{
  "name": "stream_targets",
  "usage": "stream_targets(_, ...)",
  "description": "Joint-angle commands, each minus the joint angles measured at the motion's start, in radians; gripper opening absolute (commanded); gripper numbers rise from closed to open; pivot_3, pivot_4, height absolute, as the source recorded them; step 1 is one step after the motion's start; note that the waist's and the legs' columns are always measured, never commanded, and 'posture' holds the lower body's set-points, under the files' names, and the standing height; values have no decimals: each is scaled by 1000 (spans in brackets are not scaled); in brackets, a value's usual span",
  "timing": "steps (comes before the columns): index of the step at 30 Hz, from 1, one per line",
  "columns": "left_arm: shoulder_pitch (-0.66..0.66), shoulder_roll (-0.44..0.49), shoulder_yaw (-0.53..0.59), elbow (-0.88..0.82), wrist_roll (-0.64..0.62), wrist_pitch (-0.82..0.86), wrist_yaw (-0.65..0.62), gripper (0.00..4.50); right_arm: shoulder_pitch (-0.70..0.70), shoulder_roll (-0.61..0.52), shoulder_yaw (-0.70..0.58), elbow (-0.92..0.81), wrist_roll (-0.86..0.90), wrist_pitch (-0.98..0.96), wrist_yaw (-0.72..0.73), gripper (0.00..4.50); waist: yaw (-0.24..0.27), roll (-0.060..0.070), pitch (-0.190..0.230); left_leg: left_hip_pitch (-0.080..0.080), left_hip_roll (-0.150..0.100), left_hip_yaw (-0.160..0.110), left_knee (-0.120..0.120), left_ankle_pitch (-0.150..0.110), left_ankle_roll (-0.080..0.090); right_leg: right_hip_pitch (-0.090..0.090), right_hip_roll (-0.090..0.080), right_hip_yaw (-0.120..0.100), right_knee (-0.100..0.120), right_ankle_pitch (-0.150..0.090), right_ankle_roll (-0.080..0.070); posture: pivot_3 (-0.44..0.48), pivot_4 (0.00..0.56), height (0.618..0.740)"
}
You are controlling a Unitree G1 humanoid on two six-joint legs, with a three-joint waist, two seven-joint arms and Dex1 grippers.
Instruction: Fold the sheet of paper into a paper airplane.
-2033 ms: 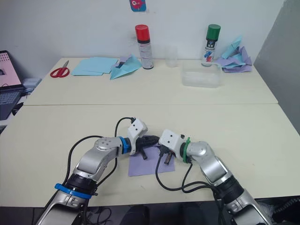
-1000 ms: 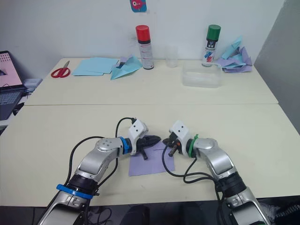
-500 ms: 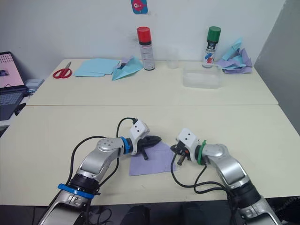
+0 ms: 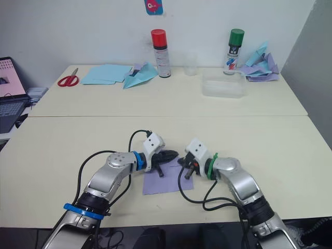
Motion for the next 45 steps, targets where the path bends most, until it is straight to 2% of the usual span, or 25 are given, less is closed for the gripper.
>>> stream_targets(1, 21, -11, -18, 0, 1, 11, -14, 0, -1, -3, 15, 22, -33, 21, -23, 27, 0, 0, 0, 0, 0, 0, 0, 0, 0, 0, 0, -1, 0, 0, 0, 0, 150, 740)
stream_targets(5, 23, -24, -4, -93, -53, 81, -27, 0, -8, -4, 21, 44, -49, 6, -30, 27, -2, 0, 0, 0, 0, 0, 0, 0, 0, 0, 0, 0, 0, 0, 0, 0, 150, 740)
stream_targets(10, 10, -17, -23, -54, -6, 97, -6, 0, -12, -3, 18, 51, -52, 6, -34, 27, -4, -1, 0, 0, 0, -1, 0, 0, 0, 0, 0, 0, 0, 0, 0, 0, 150, 740)
stream_targets(16, 3, 9, -12, 8, 51, 134, 61, 0, -9, -8, 19, 51, -60, 15, -40, 27, -4, 0, 0, 2, 0, -1, 0, 0, 0, 2, 0, 0, 0, 0, 0, 0, 150, 740)
stream_targets(23, 29, 48, 56, 18, 76, 155, 193, 0, -13, 13, 22, 66, -66, 20, -57, 27, -9, 0, 0, 7, 1, -1, -1, 0, 0, 7, 0, 0, 0, 0, 0, 0, 150, 740)
stream_targets(28, 33, 49, 148, 6, 34, 97, 266, 0, -22, 26, 27, 83, -65, 14, -58, 27, -14, 0, 0, 11, 2, -1, -2, 0, 0, 8, 0, 1, 1, 0, 0, 0, 150, 740)
stream_targets(34, 89, 20, 331, -170, -102, 75, 294, 0, -36, 39, 34, 107, -64, -2, -54, 27, -13, -2, 2, 10, 3, -1, -4, 0, 0, 6, 0, 1, 1, -1, -1, 0, 150, 740)
stream_targets(38, 206, 11, 465, -348, -295, 232, 280, 1085, -44, 49, 40, 122, -66, -12, -52, 0, -16, -3, 3, 9, 4, 0, -4, 0, -1, 6, -2, 1, 0, -1, -1, 0, 150, 740)
stream_targets(41, 303, -1, 506, -446, -399, 322, 279, 2055, -51, 57, 43, 134, -67, -21, -51, 0, -17, -3, 3, 9, 3, 0, -4, 0, -1, 6, -3, 2, -1, -1, -1, 0, 150, 740)
stream_targets(43, 353, -2, 491, -496, -439, 360, 271, 2671, -54, 60, 44, 139, -68, -25, -49, 0, -15, -4, 3, 9, 3, 0, -4, 0, -1, 6, -3, 1, -1, -1, -2, 0, 150, 740)
stream_targets(45, 375, -4, 456, -517, -438, 370, 276, 2671, -56, 62, 44, 144, -69, -28, -46, 0, -14, -5, 4, 9, 3, -1, -4, 0, -1, 6, -3, 0, -1, -1, -2, 0, 150, 740)
